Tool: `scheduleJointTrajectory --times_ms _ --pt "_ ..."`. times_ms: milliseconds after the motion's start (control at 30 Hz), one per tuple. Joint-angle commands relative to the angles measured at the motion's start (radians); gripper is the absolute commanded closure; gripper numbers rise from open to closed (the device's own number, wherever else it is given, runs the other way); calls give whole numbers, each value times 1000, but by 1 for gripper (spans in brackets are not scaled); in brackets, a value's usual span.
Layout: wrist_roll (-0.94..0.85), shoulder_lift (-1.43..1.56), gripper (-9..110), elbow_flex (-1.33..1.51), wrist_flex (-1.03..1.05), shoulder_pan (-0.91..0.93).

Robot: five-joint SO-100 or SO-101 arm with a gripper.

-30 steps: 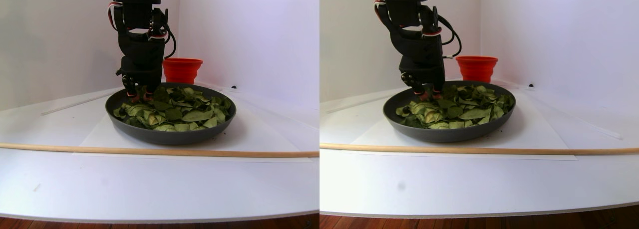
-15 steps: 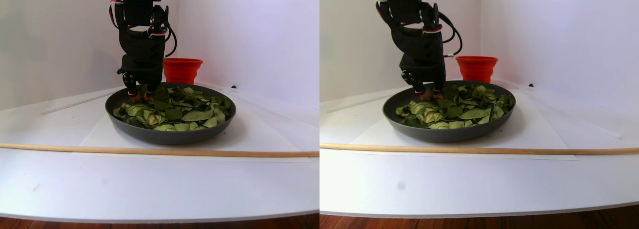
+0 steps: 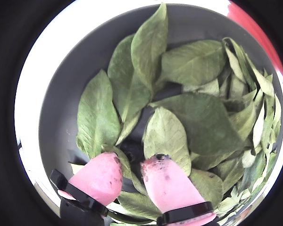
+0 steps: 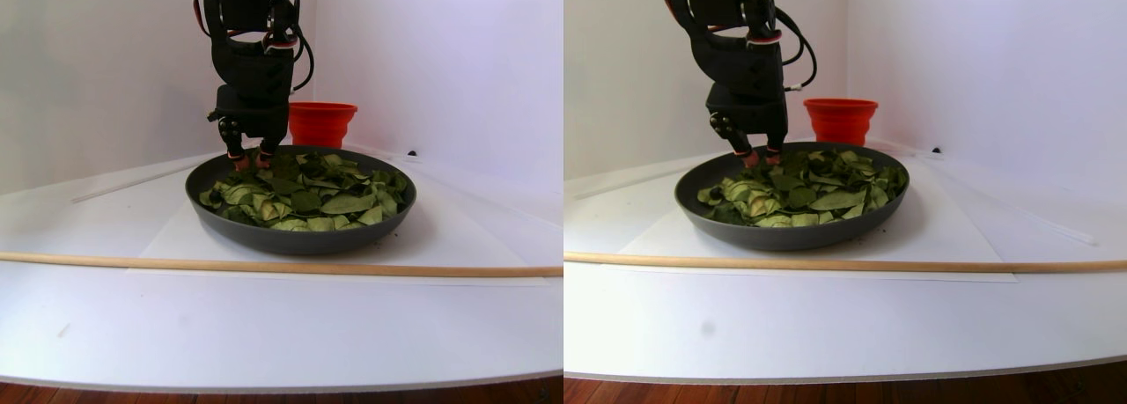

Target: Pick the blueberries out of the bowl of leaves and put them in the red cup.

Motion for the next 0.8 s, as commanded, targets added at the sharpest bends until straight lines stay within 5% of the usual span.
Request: scheduleJointTrajectory --times_ms 0,200,767 --pt "-8 127 93 -6 2 -9" --pt "-18 77 85 -20 -18 0" --pt "-38 -35 86 -55 -48 15"
